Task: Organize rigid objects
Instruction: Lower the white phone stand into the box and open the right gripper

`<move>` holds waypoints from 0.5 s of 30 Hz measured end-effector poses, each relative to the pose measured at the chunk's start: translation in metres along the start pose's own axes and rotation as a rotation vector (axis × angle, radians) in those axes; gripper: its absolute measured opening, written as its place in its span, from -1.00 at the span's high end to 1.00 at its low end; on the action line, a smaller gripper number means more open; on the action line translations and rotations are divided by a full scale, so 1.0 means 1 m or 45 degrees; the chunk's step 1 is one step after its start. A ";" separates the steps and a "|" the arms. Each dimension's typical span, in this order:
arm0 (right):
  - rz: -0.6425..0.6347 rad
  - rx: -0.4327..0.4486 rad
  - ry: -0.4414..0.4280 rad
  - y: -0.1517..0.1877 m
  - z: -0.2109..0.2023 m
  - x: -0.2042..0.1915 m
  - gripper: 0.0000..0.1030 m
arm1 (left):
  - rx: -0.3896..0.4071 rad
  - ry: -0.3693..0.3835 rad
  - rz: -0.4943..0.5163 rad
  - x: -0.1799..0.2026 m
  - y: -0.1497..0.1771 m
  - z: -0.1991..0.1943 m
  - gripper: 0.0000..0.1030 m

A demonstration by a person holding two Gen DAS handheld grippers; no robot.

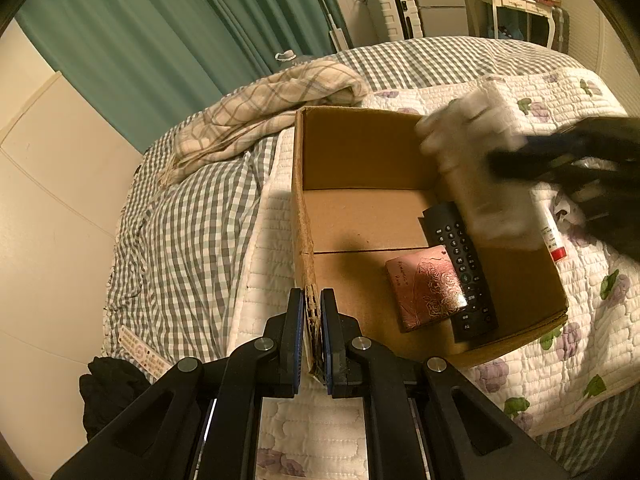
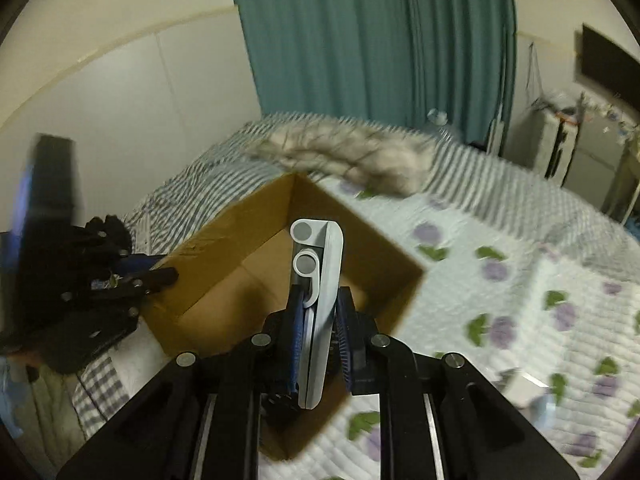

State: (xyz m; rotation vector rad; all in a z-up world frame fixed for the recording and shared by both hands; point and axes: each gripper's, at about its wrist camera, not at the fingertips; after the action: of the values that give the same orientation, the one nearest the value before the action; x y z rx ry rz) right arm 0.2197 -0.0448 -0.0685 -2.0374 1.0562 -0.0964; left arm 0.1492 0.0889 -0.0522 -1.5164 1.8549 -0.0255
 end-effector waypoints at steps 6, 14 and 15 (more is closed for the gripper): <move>0.085 -0.127 -0.042 0.004 0.060 0.010 0.71 | 0.002 0.025 -0.004 -0.002 0.001 0.002 0.86; 0.102 -0.013 -0.090 -0.006 0.052 0.009 0.32 | -0.005 0.035 -0.007 -0.005 -0.001 0.005 0.86; 0.102 0.012 -0.086 -0.010 0.044 0.009 0.15 | -0.009 0.039 -0.007 -0.005 -0.001 0.005 0.86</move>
State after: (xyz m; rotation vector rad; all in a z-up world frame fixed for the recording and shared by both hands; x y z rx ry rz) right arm 0.2498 -0.0200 -0.0935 -1.9732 1.0913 0.0085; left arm 0.1529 0.0953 -0.0533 -1.5337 1.8769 -0.0455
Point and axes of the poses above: each gripper's, at about its wrist camera, not at the fingertips, and z roughly the way its jaws point, x to its right, y to its underside, and after that the axes turned 11 degrees about -y, right-handed
